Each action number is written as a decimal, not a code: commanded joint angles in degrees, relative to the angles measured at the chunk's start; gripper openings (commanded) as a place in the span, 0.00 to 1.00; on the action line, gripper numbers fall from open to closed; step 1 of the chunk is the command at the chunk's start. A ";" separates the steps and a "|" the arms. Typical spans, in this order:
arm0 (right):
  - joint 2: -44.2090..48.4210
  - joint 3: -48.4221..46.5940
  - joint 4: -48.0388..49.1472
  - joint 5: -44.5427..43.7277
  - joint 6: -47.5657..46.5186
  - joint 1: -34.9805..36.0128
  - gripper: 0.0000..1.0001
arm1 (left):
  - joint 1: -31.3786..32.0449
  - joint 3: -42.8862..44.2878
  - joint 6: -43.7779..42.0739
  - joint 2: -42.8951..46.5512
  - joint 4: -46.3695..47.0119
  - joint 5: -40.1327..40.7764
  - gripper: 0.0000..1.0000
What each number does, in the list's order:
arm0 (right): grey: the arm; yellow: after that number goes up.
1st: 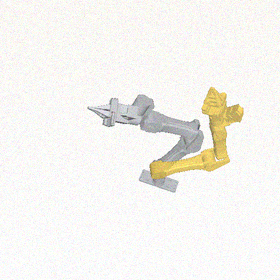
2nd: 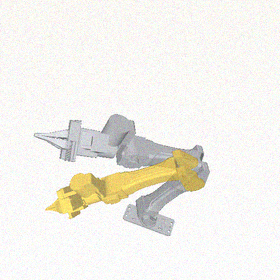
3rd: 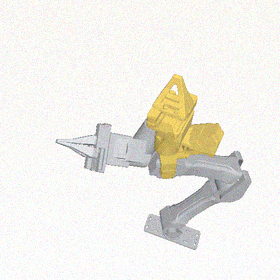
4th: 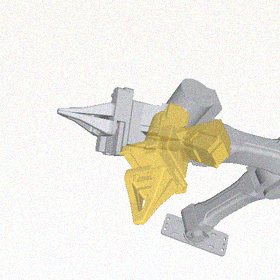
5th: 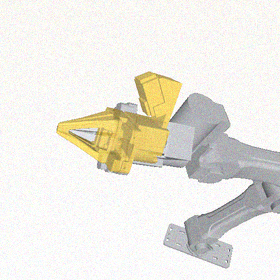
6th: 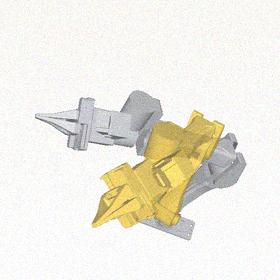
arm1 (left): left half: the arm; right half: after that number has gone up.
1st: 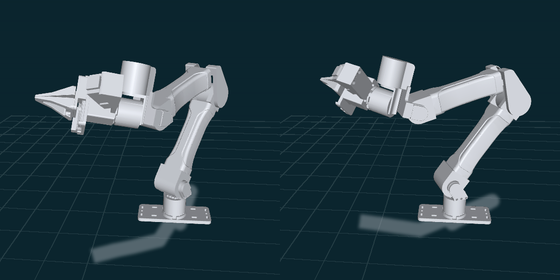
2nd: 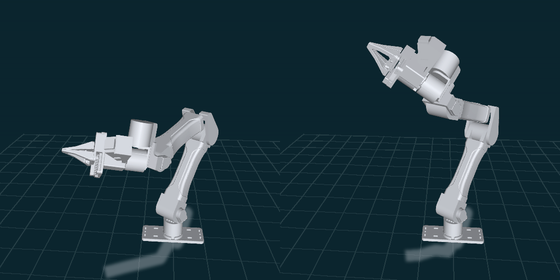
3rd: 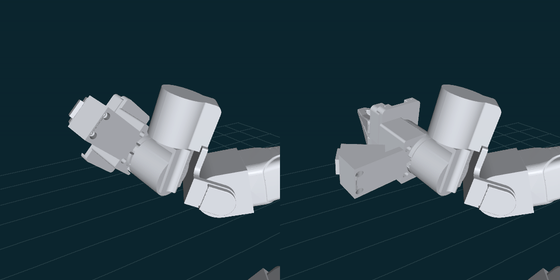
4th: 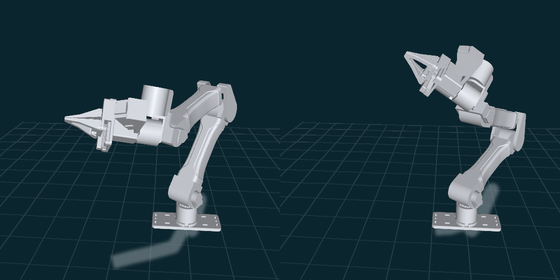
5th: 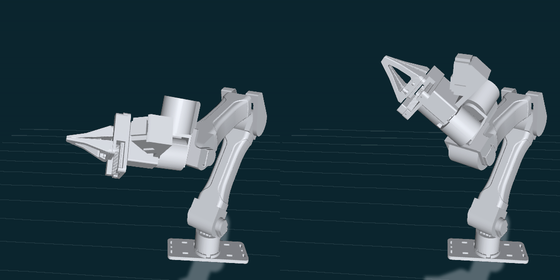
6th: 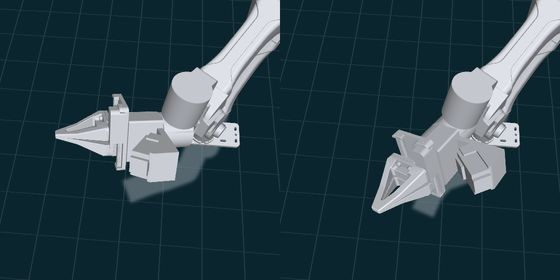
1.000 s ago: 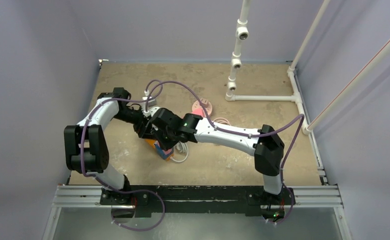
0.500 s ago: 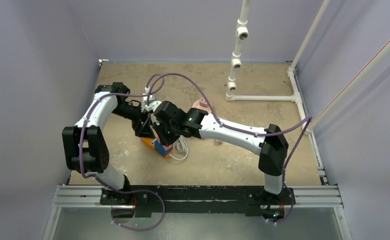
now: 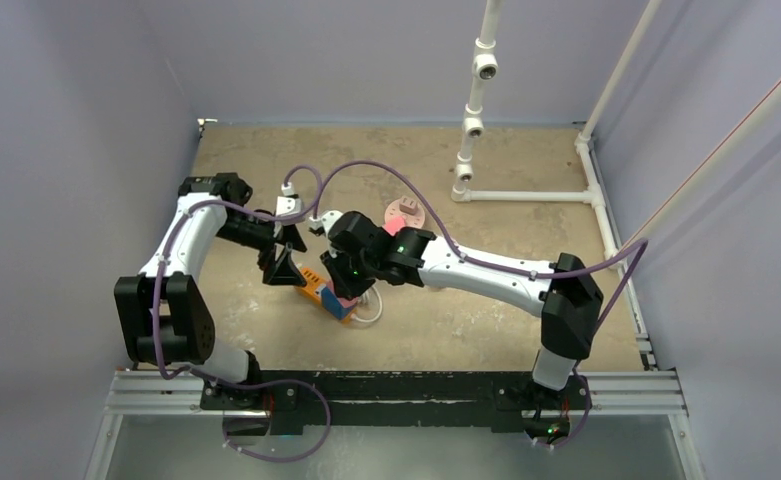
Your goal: Insert the plug
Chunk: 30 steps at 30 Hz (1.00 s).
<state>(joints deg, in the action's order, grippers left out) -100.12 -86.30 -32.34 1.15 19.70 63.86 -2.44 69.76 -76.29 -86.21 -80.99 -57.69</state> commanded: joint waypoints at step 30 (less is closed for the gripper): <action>11.56 9.54 15.50 12.21 -0.32 -0.75 0.00 | 13.16 -9.37 -16.88 5.05 -1.19 -7.05 0.99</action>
<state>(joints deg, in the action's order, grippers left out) -92.77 -74.52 -26.00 13.06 18.98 64.12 9.39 59.96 -89.41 -82.85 -81.89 -69.71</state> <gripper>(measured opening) 0.227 0.957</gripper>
